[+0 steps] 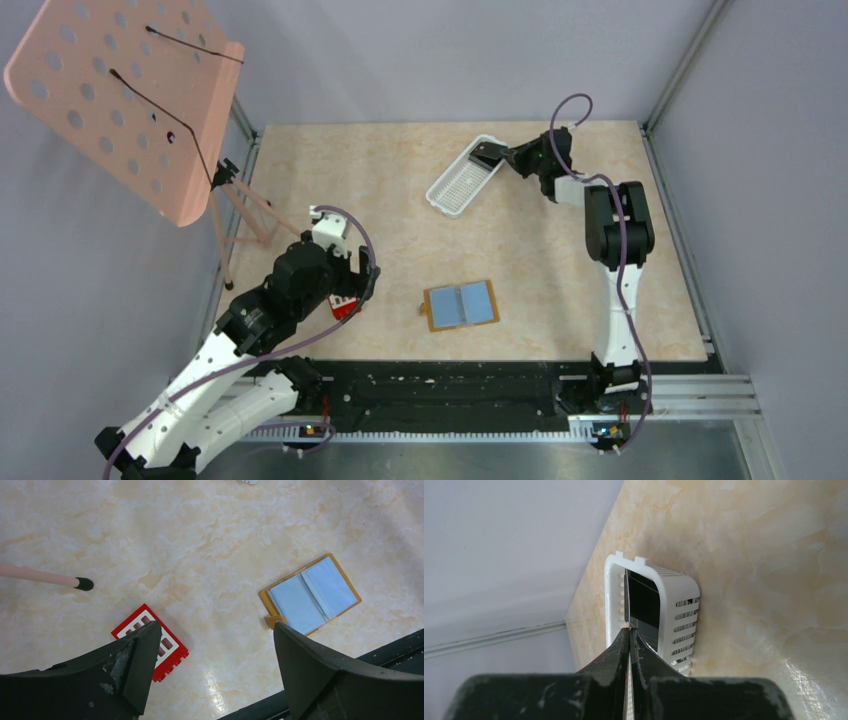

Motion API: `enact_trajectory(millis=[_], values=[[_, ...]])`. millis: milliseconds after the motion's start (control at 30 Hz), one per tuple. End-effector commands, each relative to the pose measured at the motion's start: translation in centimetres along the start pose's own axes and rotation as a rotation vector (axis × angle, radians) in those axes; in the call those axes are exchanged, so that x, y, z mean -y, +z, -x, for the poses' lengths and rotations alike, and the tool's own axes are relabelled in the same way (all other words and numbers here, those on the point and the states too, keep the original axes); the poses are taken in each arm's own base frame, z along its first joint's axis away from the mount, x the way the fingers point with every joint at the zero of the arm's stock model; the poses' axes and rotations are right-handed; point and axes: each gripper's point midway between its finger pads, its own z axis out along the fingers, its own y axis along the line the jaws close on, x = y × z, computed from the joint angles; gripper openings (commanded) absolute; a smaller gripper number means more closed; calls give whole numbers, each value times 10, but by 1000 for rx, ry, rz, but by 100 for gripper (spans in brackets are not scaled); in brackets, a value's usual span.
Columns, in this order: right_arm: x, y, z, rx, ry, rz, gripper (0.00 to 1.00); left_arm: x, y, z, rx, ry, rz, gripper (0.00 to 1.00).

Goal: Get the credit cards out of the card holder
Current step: Place the credit card in the storage box.

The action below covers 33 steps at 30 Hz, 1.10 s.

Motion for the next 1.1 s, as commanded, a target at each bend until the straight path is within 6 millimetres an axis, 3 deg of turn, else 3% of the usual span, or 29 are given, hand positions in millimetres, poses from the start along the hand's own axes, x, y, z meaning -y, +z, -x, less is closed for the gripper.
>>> enact_trajectory(millis=[0, 200, 1067], values=[[-24, 9, 4, 34, 2, 68, 0, 3, 1, 9, 39, 3, -22, 88], [-23, 10, 5, 37, 4, 57, 0, 3, 1, 8, 40, 1, -21, 88], [-32, 1, 12, 67, -51, -11, 20, 3, -1, 10, 50, -3, -27, 88]])
